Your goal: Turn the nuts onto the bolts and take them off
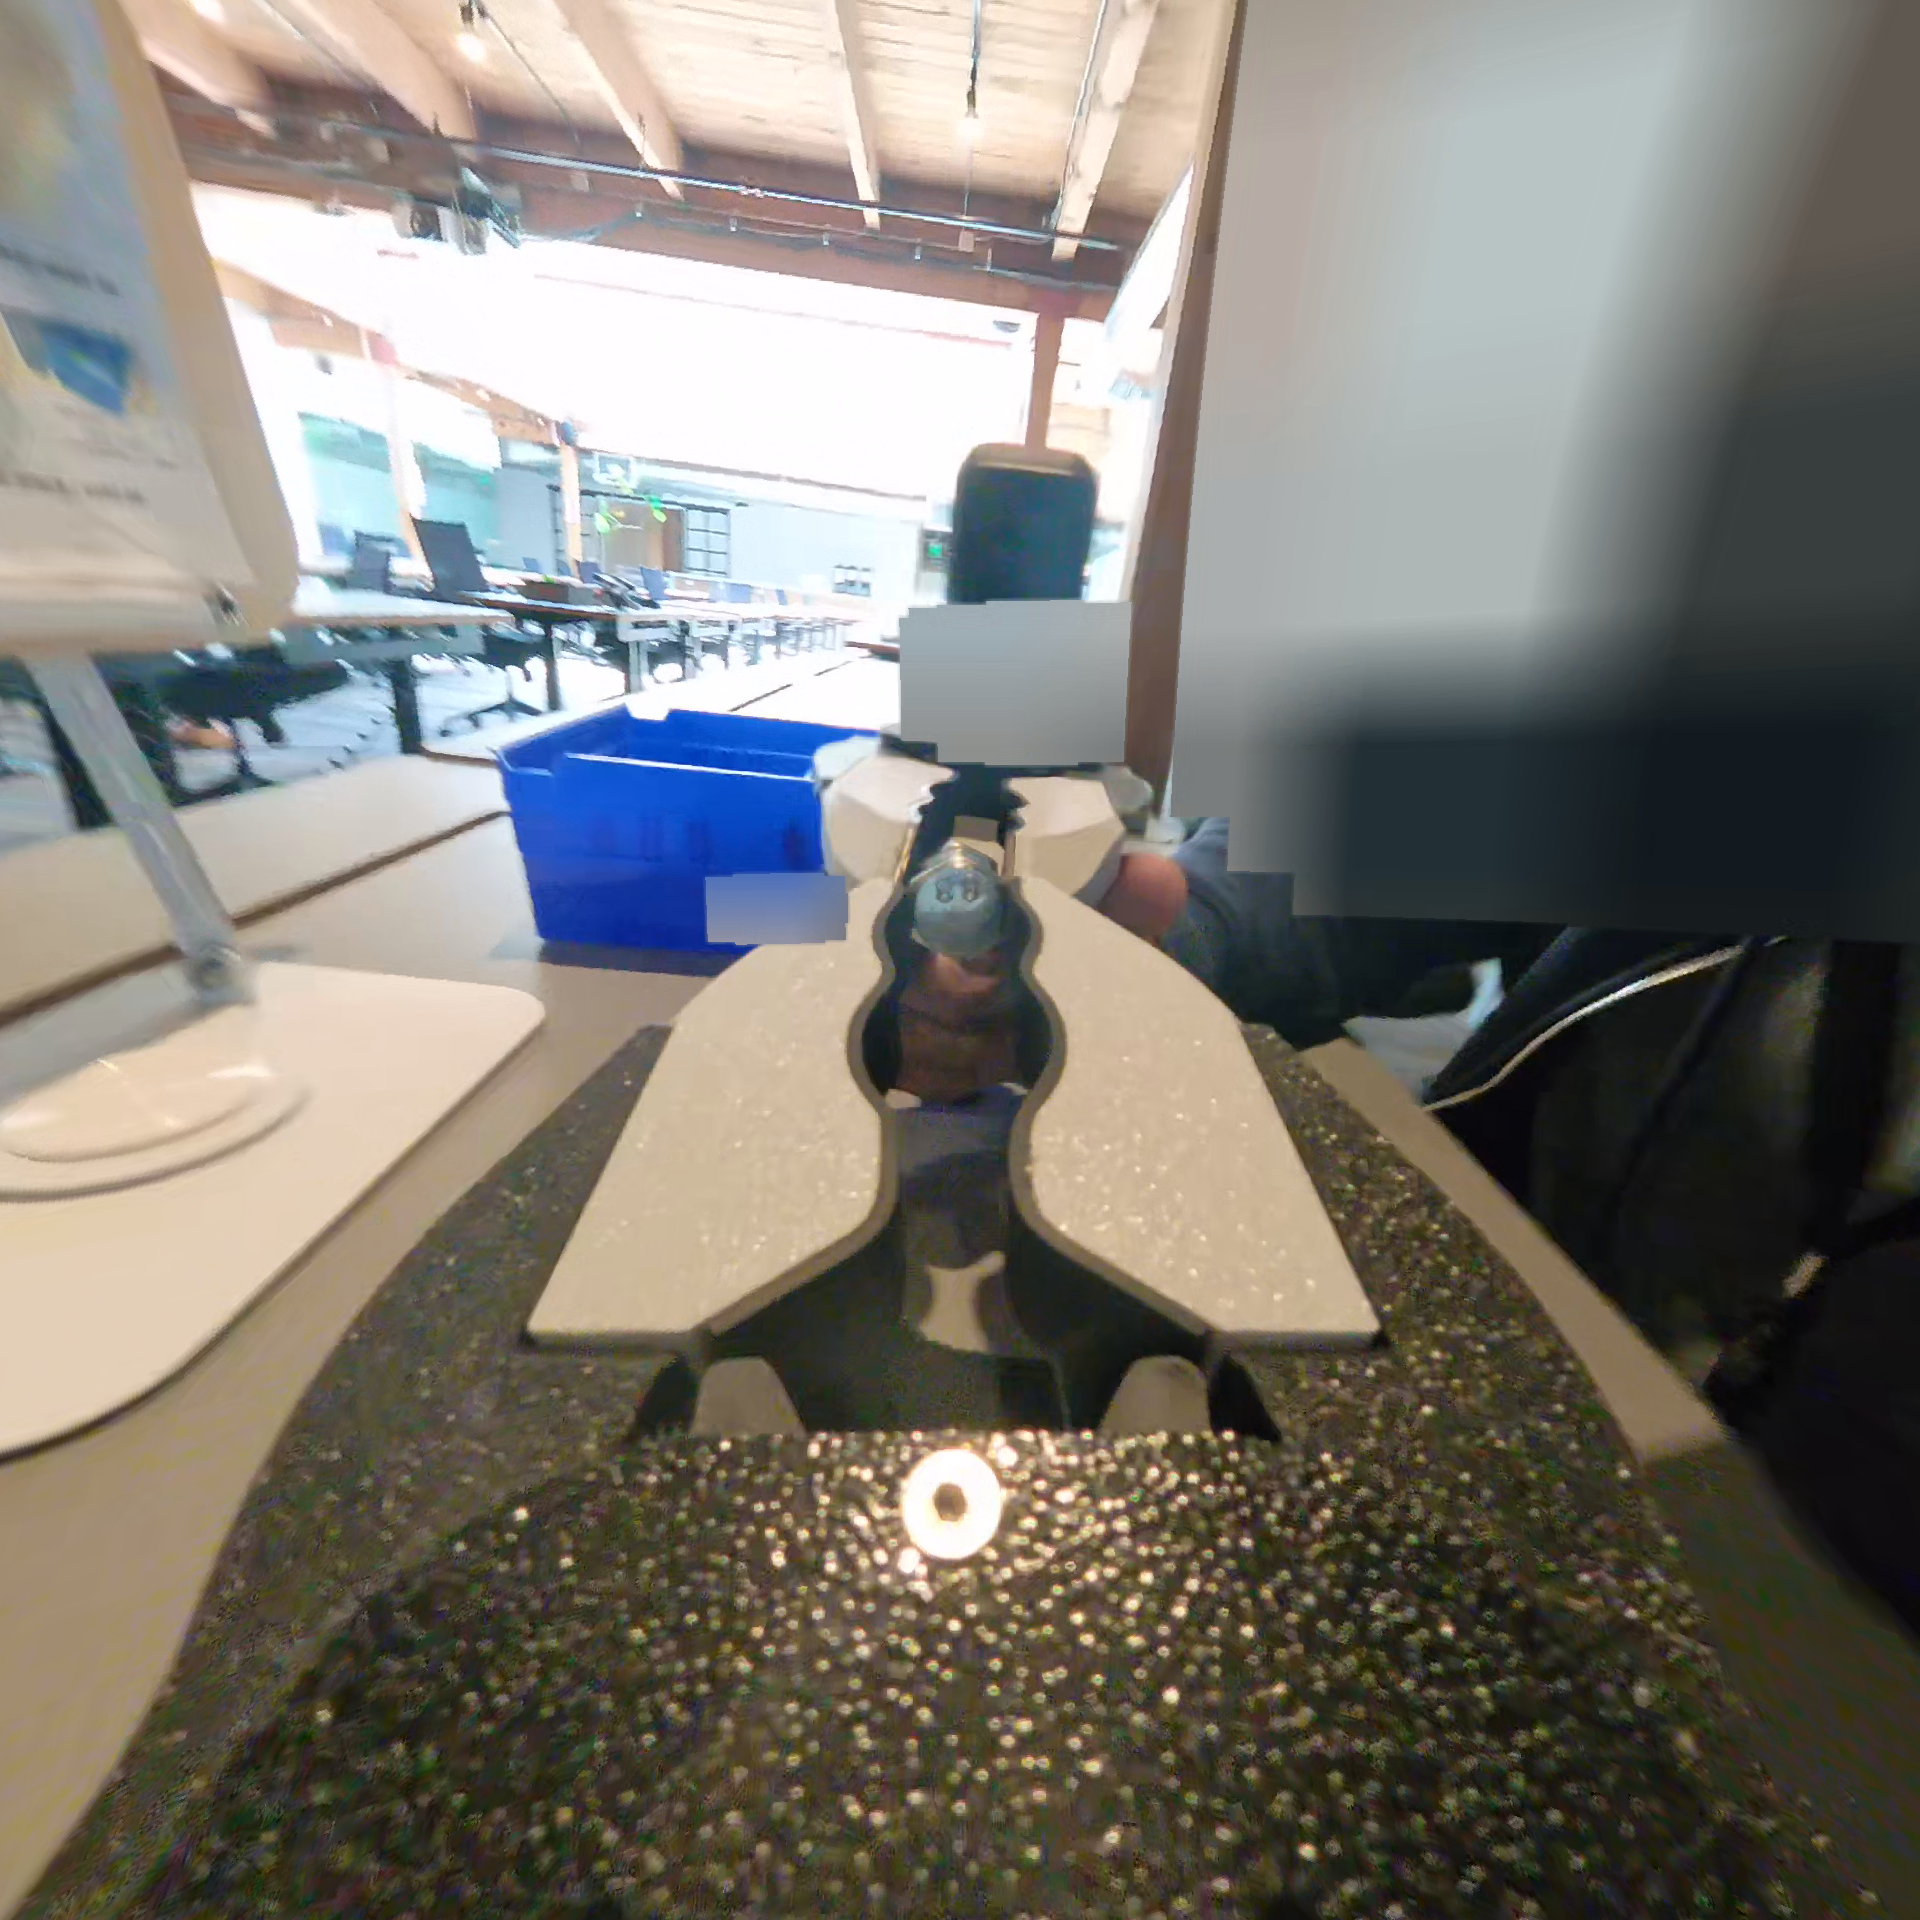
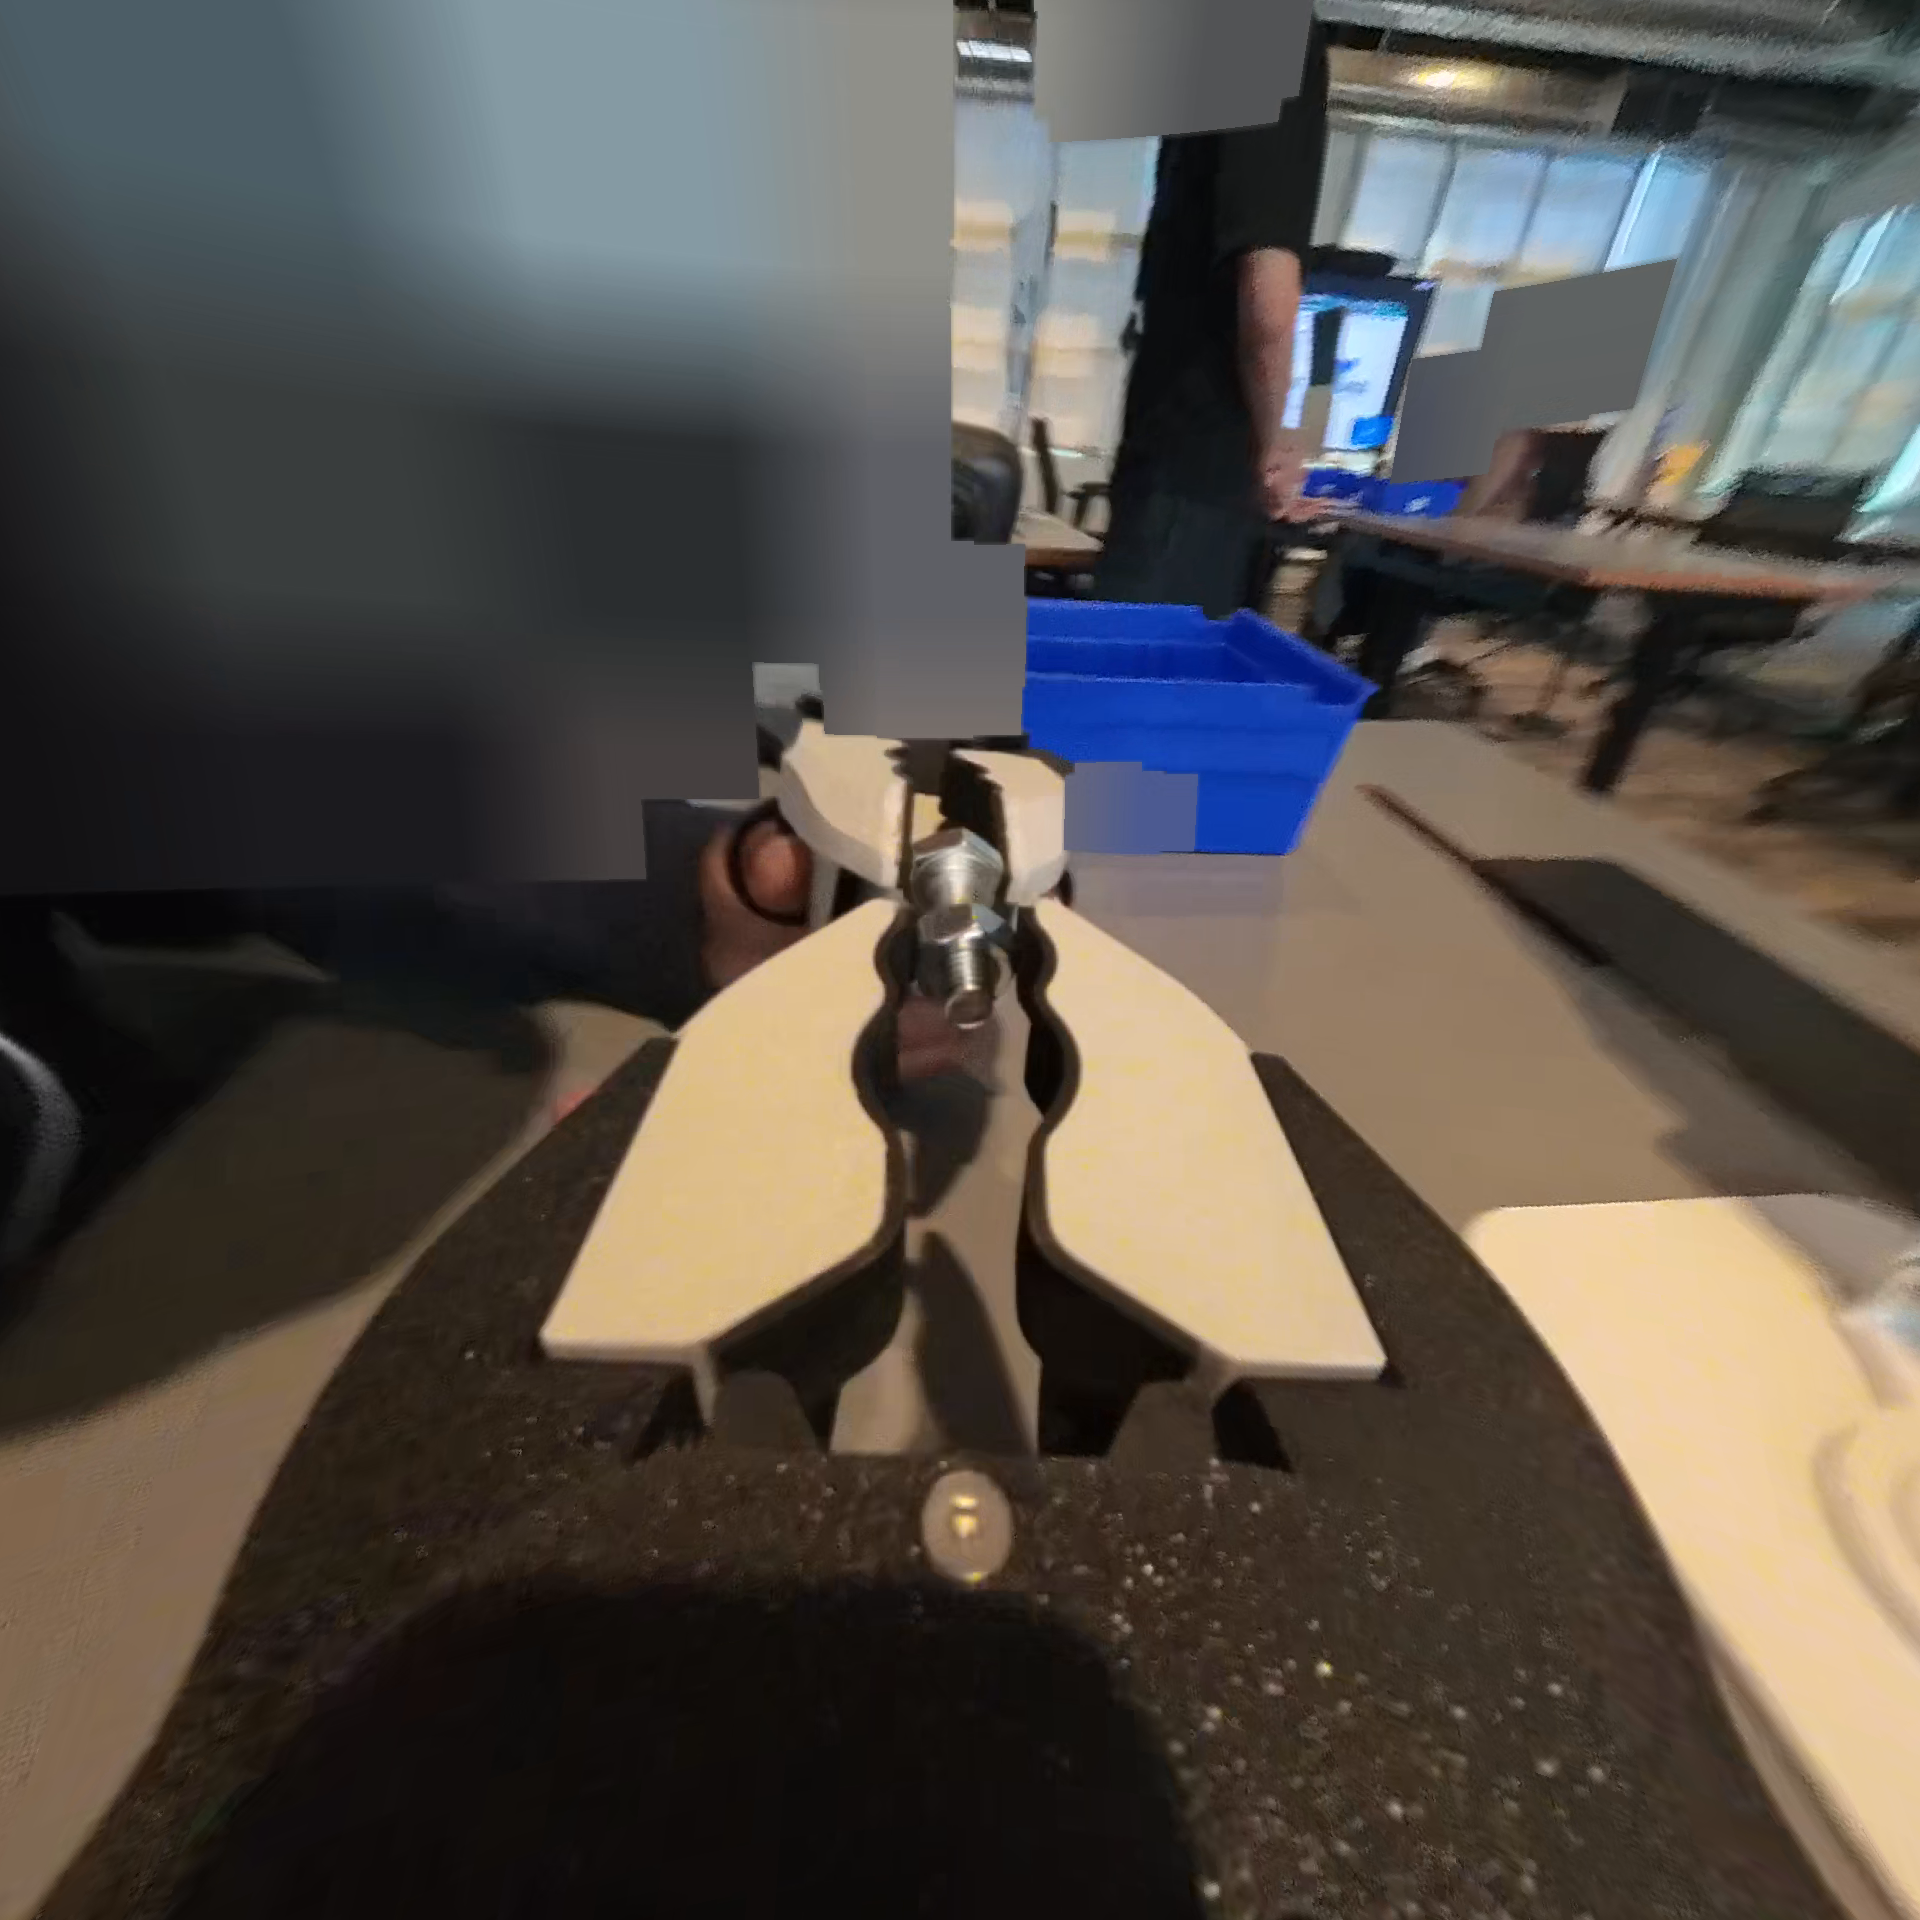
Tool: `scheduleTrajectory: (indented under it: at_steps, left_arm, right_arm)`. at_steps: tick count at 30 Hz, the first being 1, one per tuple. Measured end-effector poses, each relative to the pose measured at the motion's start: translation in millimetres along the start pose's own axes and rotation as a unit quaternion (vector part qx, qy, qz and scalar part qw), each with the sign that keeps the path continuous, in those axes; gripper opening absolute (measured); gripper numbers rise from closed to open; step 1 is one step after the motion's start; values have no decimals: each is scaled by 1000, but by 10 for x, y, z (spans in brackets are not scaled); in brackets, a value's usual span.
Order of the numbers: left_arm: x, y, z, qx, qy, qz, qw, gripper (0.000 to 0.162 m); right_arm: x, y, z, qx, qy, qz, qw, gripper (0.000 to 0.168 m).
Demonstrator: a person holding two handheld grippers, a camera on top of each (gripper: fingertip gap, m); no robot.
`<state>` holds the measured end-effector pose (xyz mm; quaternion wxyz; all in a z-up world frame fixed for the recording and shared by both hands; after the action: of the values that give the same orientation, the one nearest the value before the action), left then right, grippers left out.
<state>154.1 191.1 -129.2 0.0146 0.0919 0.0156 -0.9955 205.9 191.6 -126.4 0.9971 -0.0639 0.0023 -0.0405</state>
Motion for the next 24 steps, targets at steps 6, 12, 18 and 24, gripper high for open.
scheduleTrajectory:
  at_steps: [6,12,18,24]
  left_arm:
    - [-19,-54,-104,190,29,-51,980,16]
    - [22,-86,-21,159,52,-30,985,16]
    - [99,-75,114,-27,24,39,999,16]
    - [71,-10,131,-104,-4,51,993,16]
  right_arm:
    - [25,-14,-54,340,-60,-131,929,19]
    - [-7,-27,-32,237,-32,-106,965,49]
    - [12,-3,164,-125,48,26,991,51]
    - [-18,40,121,-277,50,88,956,46]
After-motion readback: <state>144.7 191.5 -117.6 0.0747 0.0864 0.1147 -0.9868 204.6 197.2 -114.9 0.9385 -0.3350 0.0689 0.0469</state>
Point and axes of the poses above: each gripper's, where its closed fingertips meet, x back along the fingers, z out of its top, y = z × x across the jaws, the point moved 3 cm from there along x, back along the fingers, and after that the axes turned 9 degrees about -x, right-handed, at the moved point
